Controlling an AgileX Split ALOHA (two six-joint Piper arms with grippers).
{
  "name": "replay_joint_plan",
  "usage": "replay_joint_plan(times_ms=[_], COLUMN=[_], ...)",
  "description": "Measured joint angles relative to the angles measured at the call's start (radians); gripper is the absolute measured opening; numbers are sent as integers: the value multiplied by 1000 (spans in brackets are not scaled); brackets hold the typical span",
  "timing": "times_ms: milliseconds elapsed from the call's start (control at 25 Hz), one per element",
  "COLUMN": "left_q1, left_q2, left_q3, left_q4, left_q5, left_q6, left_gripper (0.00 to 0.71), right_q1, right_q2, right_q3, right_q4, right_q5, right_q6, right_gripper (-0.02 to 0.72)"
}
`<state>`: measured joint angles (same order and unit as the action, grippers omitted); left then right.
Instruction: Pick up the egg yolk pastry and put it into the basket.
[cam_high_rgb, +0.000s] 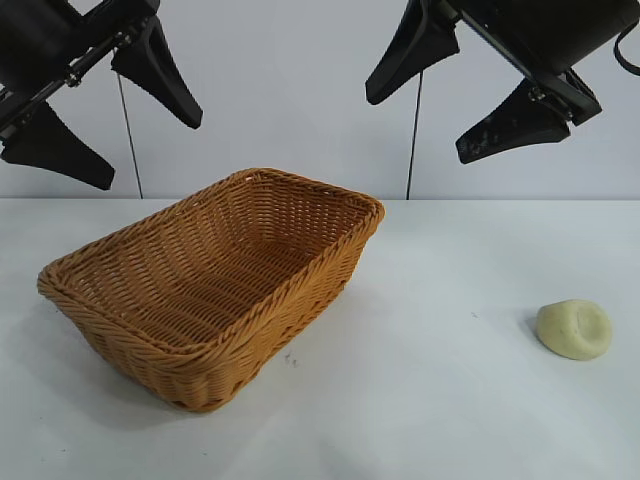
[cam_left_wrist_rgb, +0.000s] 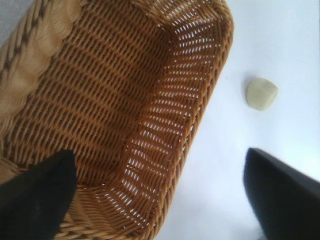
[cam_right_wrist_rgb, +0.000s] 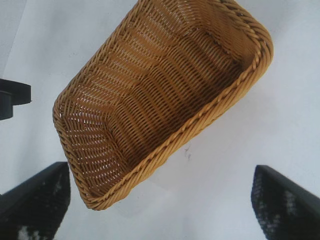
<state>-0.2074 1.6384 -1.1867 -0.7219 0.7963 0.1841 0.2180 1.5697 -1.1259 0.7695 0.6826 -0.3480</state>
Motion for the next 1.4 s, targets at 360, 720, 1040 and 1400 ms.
replay_joint_plan(times_ms=[360, 720, 1040, 1400], left_q1=[0, 0, 0, 12], left_q2=[0, 0, 0, -49], left_q3=[0, 0, 0, 19], left_q4=[0, 0, -1, 144], left_q5=[0, 0, -11, 2], left_q6=[0, 0, -6, -223], left_gripper=[696, 696, 696, 696], right_q1=[0, 0, 0, 0], right_q2=[0, 0, 0, 0], right_q3=[0, 0, 0, 0], right_q4=[0, 0, 0, 0], right_q5=[0, 0, 0, -3], right_q6=[0, 0, 0, 0], right_gripper=[676, 676, 676, 676])
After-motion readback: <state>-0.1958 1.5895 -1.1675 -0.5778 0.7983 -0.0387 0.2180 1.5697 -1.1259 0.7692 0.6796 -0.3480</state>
